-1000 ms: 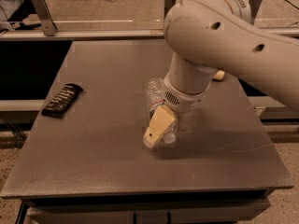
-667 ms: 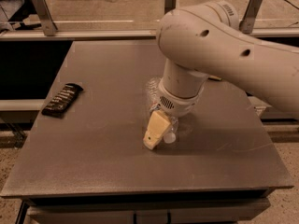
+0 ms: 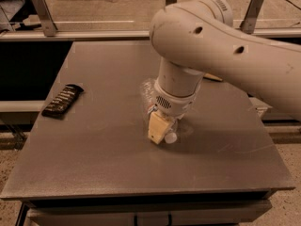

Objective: Move water bottle near rxbar chocolate

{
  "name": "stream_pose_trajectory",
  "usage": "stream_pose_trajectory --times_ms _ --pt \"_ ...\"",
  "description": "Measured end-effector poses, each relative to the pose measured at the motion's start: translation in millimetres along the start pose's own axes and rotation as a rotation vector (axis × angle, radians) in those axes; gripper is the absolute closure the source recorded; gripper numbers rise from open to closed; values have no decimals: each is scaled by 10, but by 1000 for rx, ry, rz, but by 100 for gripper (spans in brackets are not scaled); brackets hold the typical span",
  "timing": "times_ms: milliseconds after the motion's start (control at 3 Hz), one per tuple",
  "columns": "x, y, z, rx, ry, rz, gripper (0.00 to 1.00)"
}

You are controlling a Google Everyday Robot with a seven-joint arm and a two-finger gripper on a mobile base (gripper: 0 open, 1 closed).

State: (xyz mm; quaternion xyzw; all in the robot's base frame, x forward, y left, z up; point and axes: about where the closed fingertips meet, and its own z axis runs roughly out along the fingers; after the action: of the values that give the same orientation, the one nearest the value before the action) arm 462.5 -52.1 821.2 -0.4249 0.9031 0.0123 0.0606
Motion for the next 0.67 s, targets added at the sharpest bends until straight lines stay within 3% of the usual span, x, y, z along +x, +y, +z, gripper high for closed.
stream_pose_trajectory --times_ms 333,667 --pt "-9 -3 -79 0 0 0 88" --pt "-45 -61 -194 8 -14 -90 100"
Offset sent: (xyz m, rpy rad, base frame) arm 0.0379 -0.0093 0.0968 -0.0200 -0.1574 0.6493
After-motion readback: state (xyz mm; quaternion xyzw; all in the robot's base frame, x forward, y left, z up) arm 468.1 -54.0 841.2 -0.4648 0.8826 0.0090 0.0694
